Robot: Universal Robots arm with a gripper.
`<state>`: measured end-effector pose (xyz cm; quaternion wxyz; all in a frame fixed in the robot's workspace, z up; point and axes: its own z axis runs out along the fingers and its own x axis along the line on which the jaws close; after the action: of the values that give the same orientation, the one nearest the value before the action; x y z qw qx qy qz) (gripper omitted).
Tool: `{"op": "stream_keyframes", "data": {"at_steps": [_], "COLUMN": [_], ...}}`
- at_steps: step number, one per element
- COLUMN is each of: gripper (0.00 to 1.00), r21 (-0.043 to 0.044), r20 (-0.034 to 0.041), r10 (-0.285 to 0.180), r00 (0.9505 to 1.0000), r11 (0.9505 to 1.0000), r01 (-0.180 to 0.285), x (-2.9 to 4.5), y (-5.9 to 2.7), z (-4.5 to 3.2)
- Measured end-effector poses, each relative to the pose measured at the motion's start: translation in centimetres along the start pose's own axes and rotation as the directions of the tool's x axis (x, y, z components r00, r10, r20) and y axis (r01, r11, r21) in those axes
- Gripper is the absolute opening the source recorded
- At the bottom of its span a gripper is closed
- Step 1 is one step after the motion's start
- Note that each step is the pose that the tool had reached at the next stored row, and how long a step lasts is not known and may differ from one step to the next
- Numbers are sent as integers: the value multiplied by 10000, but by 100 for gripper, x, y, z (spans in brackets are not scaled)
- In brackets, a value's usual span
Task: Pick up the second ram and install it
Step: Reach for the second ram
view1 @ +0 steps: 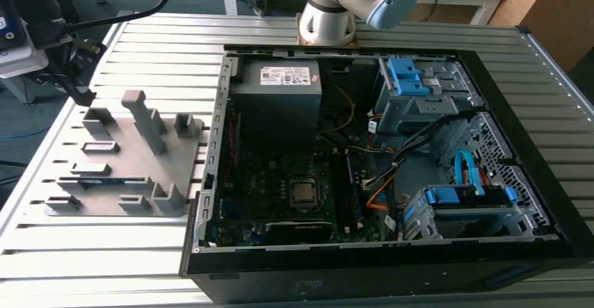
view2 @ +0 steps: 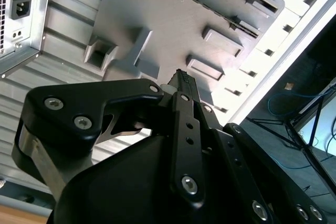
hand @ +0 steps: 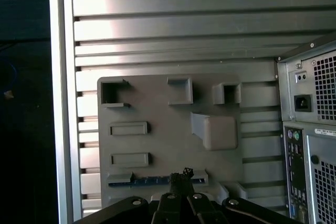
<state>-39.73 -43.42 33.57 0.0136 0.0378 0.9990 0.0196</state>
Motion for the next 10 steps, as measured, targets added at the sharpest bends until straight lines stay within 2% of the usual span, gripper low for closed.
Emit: {"op": "stream_keyframes", "data": {"at_steps": [10], "gripper": [10], "r21": [0], "r20": [0], "r10": [0], "r00": [10000], "r11": [10000], "r01": [0], "x": [37], "y": [-7], "z": [89]}}
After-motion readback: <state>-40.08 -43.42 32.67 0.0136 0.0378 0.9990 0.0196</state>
